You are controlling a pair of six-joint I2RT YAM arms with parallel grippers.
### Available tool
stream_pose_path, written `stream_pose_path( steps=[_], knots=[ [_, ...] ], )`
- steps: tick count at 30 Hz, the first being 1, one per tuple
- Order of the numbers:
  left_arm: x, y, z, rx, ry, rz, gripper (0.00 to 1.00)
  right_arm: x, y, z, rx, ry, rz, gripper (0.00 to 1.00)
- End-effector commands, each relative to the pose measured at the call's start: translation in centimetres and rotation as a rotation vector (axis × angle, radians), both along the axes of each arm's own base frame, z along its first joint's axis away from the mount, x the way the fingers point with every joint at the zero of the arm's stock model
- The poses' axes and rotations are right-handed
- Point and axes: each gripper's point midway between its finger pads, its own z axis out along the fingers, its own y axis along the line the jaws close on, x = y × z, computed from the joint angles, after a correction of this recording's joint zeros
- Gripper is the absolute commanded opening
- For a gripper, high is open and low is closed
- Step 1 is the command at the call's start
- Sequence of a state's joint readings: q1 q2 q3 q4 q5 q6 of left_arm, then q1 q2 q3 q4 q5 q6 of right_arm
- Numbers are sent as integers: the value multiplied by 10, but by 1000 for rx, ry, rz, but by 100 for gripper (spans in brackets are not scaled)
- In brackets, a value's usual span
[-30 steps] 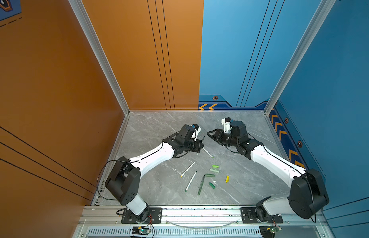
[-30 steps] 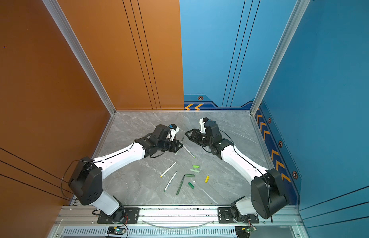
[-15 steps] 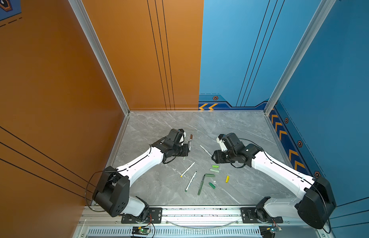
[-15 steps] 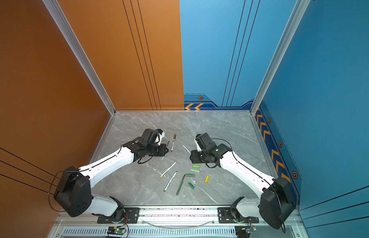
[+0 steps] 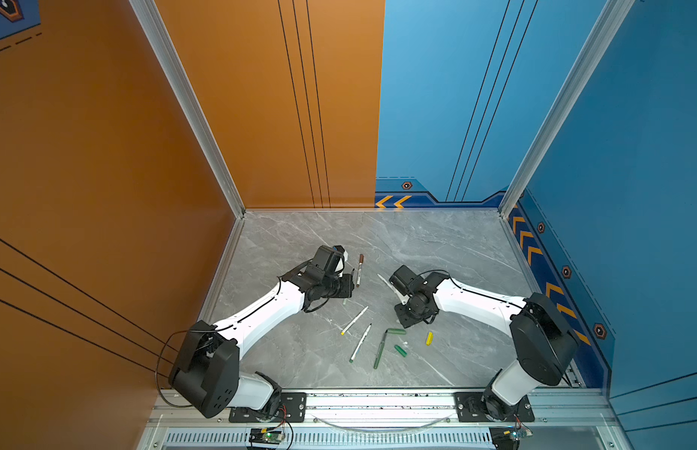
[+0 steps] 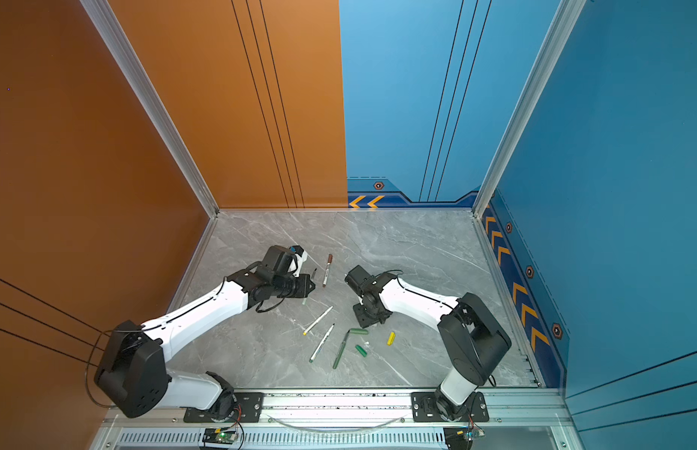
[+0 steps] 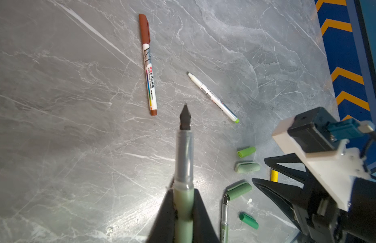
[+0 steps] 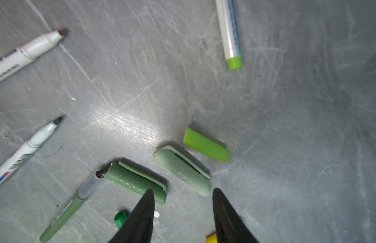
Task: Insert pens into pen caps
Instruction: Pick up the pen cap from the center of the table.
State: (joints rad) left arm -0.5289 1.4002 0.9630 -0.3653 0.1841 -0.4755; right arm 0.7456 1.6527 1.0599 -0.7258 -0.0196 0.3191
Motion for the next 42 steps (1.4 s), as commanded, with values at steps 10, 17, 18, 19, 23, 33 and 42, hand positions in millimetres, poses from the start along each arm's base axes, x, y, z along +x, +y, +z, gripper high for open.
stream_pose_path(
  steps=[10,17,18,19,23,33,42],
  knots=[
    [-2,5,0,-9,-4,-3,0,1,-1,-22,-71,17,31,41],
    [-2,5,0,-13,-5,2,0,-2,0,-34,-83,43,36,31],
    [-2,4,1,-15,-5,1,0,-3,0,-35,-87,47,39,29],
    [-2,4,1,-15,-5,0,0,-4,0,-37,-91,51,41,29],
    [-1,4,1,-17,-6,-1,0,-6,0,-43,-106,64,40,25],
    [1,4,3,-26,-11,4,0,-2,8,-39,-96,52,34,13],
    [1,-1,12,-61,-33,-12,0,31,28,25,72,-72,-48,8]
  ],
)
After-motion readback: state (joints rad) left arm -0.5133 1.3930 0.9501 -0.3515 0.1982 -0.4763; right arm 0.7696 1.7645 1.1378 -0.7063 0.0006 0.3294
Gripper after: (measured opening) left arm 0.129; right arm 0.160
